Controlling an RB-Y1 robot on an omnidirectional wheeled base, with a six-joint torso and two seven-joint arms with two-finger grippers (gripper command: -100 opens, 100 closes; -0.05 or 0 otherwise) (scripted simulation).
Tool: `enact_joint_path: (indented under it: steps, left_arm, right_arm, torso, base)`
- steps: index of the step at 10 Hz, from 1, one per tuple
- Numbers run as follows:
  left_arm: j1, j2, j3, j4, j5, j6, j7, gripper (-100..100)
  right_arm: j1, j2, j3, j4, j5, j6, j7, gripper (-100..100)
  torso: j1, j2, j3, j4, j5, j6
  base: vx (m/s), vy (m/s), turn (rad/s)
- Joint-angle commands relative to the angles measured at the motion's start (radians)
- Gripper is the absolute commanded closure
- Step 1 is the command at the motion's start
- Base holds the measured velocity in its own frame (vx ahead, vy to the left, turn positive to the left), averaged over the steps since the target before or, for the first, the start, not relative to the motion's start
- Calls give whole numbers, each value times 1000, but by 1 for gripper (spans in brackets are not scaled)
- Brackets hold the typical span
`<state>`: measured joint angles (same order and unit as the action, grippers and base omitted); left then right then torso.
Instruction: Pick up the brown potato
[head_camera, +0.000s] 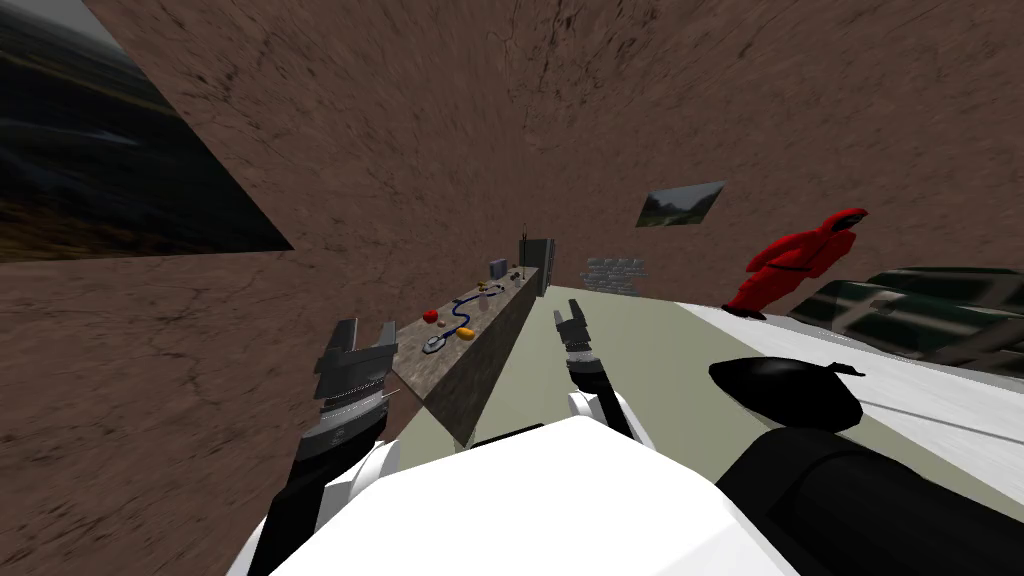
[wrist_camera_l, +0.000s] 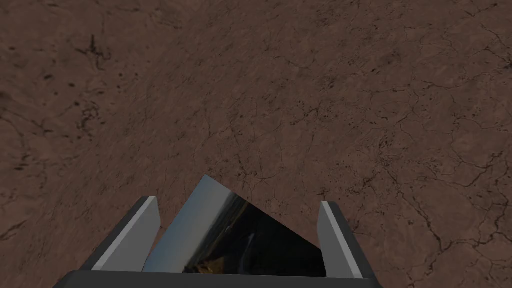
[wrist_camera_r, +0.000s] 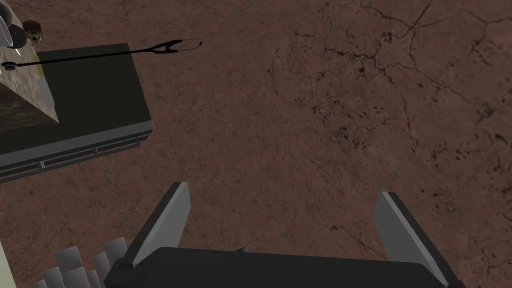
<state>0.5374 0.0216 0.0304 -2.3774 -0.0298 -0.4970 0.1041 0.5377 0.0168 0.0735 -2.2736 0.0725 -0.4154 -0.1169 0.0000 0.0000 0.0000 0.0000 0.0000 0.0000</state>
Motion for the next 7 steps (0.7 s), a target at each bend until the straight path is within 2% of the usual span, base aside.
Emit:
enact_joint_path:
  steps: [1, 3, 6, 7]
  left_arm:
    - [-41, 32, -10, 18, 6, 40, -12, -100]
    - [-84, 53, -19, 42, 14, 81, -24, -100]
    - [-168, 82, -38, 98, 34, 166, -45, -100]
    - [-174, 82, -38, 98, 34, 166, -45, -100]
  right_arm:
    - [0, 0, 0, 0, 0, 0, 0, 0]
    - [0, 0, 0, 0, 0, 0, 0, 0]
    - [0, 0, 0, 0, 0, 0, 0, 0]
    - [0, 0, 0, 0, 0, 0, 0, 0]
  torso:
    - [0, 0, 0, 0, 0, 0]
    - [10, 1, 0, 0, 2, 0]
    - [11, 2, 1, 0, 3, 0]
    - [12, 2, 1, 0, 3, 0]
  base:
    - [-13, 91, -111]
    - [-27, 159, -108]
    - [-40, 165, -109]
    - [-35, 123, -71]
